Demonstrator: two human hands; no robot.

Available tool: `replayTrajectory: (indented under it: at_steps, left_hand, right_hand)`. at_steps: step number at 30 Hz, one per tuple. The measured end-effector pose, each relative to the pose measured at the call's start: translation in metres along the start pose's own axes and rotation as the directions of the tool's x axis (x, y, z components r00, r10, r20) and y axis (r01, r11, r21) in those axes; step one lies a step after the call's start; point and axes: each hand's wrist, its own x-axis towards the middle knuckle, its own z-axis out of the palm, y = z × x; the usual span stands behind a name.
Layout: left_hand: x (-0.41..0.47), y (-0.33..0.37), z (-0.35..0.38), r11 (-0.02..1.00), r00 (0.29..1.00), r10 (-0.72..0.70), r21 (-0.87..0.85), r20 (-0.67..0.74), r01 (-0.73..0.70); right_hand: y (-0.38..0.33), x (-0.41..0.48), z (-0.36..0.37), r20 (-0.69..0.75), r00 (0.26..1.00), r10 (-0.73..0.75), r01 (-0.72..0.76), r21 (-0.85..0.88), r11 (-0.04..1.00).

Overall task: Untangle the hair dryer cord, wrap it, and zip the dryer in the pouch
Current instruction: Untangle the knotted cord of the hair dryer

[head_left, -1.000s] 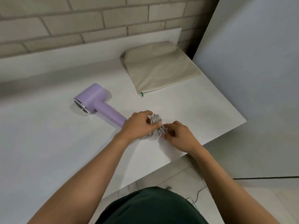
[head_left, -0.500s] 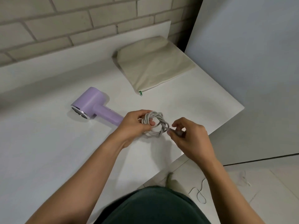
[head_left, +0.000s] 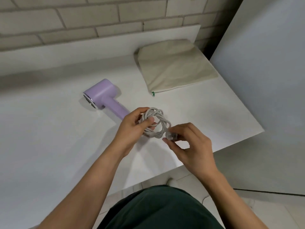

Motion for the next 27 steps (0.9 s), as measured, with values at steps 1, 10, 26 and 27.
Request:
replayTrajectory:
  at_steps: [1, 10, 26, 27]
  left_hand:
    - [-0.003, 0.0, 0.002, 1.0, 1.0, 0.014, -0.009, -0.017, -0.014]
    - [-0.013, 0.001, 0.007, 0.991, 0.986, 0.131, 0.023, -0.099, -0.13]
    - [-0.013, 0.004, 0.016, 0.967, 0.98, 0.2, 0.158, 0.022, -0.201]
    - [-0.014, 0.004, 0.015, 0.965, 0.979, 0.2, 0.167, 0.028, -0.201]
  right_hand:
    - [0.003, -0.001, 0.002, -0.02, 0.997, -0.07, 0.069, -0.041, 0.997]
    - [0.007, -0.003, -0.002, 0.15, 0.893, 0.424, -0.446, 0.416, 0.792]
    - [0.018, -0.012, 0.012, -0.091, 0.979, -0.183, 0.168, -0.152, 0.974]
    - [0.019, -0.012, 0.013, -0.091, 0.973, -0.211, 0.194, -0.169, 0.966]
